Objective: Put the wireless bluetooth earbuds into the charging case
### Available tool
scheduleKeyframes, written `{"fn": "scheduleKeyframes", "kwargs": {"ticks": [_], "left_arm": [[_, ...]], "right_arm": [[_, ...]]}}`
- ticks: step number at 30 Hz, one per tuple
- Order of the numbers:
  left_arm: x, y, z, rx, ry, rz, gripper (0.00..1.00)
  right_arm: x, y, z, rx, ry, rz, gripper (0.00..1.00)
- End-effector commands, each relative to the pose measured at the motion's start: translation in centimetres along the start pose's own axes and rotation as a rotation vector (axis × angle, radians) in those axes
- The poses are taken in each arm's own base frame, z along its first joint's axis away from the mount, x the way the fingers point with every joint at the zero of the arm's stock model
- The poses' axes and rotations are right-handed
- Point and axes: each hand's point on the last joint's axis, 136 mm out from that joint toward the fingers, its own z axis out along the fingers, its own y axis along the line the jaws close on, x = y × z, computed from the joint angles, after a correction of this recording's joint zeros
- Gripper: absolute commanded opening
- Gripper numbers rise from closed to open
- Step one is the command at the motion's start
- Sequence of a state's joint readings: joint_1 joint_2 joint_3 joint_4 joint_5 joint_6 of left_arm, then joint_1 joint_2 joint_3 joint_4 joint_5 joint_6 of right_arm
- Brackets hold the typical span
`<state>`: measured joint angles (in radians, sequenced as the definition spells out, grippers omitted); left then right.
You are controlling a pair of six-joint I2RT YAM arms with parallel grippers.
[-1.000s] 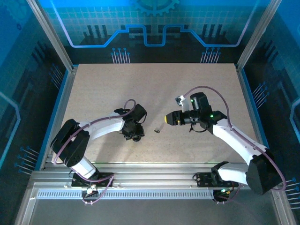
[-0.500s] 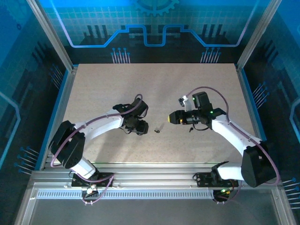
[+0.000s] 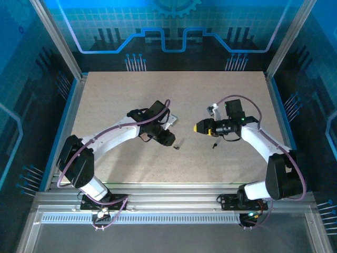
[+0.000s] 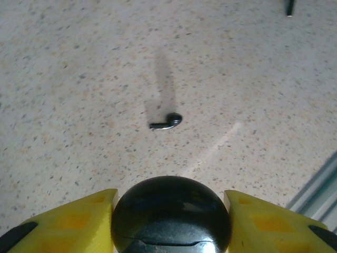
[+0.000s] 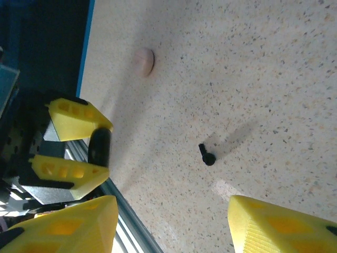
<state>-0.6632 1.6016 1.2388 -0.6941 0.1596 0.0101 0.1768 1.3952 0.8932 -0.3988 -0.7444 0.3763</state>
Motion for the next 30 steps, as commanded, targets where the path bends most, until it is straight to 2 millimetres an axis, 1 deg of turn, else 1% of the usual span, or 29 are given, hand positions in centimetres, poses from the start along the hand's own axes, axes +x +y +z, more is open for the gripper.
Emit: {"fn": "scheduleKeyframes", "kwargs": {"ticks": [1, 4, 6, 14, 18, 21, 25, 30], "left_arm": [[-1.5, -2.4, -2.1, 0.093, -0.052, 0.193, 0.35], [-2.4, -2.8, -2.8, 0.097, -0.056, 0.268, 0.35], [-2.6, -3.1, -3.0, 0.098, -0.048, 0.315, 0.35], [-2.6, -4.7, -3.3, 0.085, -0.075, 0.538, 0.33], [-2.8, -6.0, -3.3, 0.096, -0.125, 0.657, 0.32], [-3.4, -7.1, -3.2, 0.119, -0.199, 0.743, 0.3], [-4.0, -8.2, -3.2, 0.123, -0.245, 0.824, 0.3], [-3.8, -8.9, -2.8, 0.093, -0.244, 0.907, 0.3]], "right_arm": [[0.1, 1.0, -1.1, -0.07, 0.026, 0.02, 0.58], [-0.1, 1.3, -1.4, -0.097, 0.025, 0.036, 0.58], [-0.1, 1.6, -1.4, -0.116, 0.034, 0.042, 0.58], [-0.3, 2.1, -1.5, -0.152, 0.044, 0.068, 0.58], [0.1, 2.2, -1.6, -0.17, 0.054, 0.075, 0.57], [0.4, 2.5, -2.0, -0.193, 0.049, 0.073, 0.57], [0.1, 3.9, -2.7, -0.252, 0.039, 0.051, 0.57], [0.3, 5.4, -3.4, -0.312, 0.048, 0.034, 0.57]]}}
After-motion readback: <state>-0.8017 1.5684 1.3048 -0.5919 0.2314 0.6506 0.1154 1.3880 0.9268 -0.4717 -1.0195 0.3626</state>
